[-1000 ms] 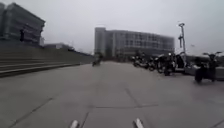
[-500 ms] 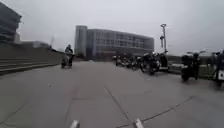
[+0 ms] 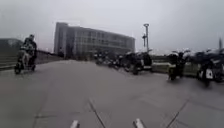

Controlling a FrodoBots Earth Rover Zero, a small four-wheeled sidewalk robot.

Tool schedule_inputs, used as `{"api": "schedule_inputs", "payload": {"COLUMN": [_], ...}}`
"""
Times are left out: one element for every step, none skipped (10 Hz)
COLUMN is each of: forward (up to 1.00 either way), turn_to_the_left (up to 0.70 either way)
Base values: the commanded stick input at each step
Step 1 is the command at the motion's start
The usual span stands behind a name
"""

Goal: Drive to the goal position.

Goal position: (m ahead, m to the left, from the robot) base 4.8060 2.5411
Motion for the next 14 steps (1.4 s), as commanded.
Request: {"api": "schedule_inputs", "payload": {"forward": [1.00, 1.00, 1.00, 1.00, 1.00, 1.00, 1.00, 1.00, 1.00, 1.00, 1.00, 1.00, 1.00, 1.00], "turn_to_the_left": [0.02, 0.02, 0.42, 0.42, 0.42, 0.42, 0.42, 0.15, 0.04, 0.02, 0.02, 0.02, 0.02, 0.02]}}
